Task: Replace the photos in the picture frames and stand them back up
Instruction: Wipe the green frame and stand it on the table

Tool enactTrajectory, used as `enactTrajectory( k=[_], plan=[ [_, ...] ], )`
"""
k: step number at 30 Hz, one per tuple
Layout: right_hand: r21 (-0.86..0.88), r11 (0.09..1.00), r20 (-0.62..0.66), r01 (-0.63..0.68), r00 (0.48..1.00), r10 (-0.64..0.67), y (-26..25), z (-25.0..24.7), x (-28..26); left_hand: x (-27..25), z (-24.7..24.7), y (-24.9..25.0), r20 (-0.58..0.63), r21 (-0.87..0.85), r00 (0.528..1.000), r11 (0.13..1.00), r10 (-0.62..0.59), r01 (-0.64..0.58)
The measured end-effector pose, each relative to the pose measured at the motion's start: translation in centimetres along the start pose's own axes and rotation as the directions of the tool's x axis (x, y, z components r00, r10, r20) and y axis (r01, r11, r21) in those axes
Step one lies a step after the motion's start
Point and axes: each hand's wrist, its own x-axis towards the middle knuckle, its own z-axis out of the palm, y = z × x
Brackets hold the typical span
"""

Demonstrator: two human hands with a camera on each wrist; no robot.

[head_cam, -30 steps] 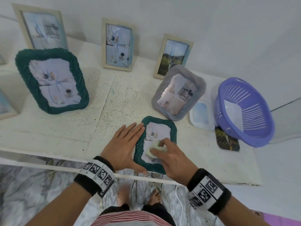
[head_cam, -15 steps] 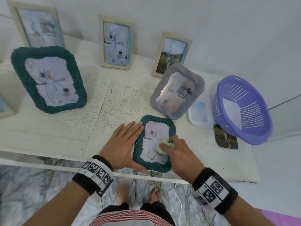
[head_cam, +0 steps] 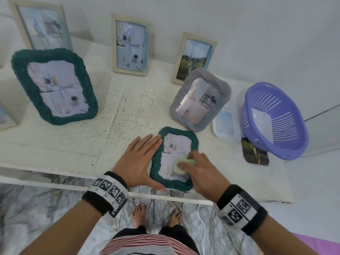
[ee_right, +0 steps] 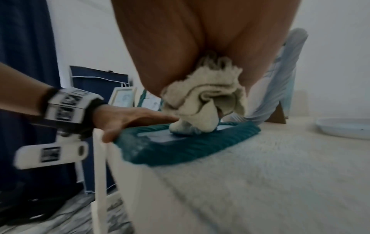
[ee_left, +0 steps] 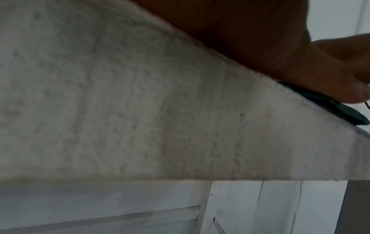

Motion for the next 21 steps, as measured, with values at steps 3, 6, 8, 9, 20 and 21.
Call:
enactTrajectory(
  k=[3, 6, 8, 9, 20, 21],
  plan=[
    [-0.011, 1.000, -0.111, -0.029, 0.993, 0.027, -0.1, 0.1, 2.3, 0.0, 0.0, 0.1, -0.002, 0.001, 1.000, 1.000, 0.000, 0.000],
    [0.032, 0.999, -0.079, 0.030, 0.996, -0.028, -1.3, 0.9, 1.5, 0.0, 0.0, 0.1, 0.000, 0.005, 1.000, 1.000, -0.003, 0.003],
    [0.079, 0.992, 0.003, 0.100, 0.995, -0.101, -1.3, 0.9, -0.3, 0.0, -0.1, 0.2, 0.001, 0.006, 1.000, 1.000, -0.006, 0.006],
    [0.072, 0.990, 0.033, 0.124, 0.991, -0.126, -1.0, 0.6, -0.9, 0.0, -0.1, 0.2, 0.001, 0.007, 1.000, 1.000, -0.006, 0.006],
    [0.071, 0.985, 0.035, 0.157, 0.986, -0.160, -1.2, 0.9, -0.1, 0.0, -0.1, 0.2, 0.002, 0.004, 1.000, 1.000, -0.009, 0.009],
    [0.066, 0.986, 0.054, 0.150, 0.987, -0.154, -0.6, 0.4, -0.5, 0.0, -0.1, 0.2, 0.004, 0.006, 1.000, 1.000, -0.011, 0.011]
  ],
)
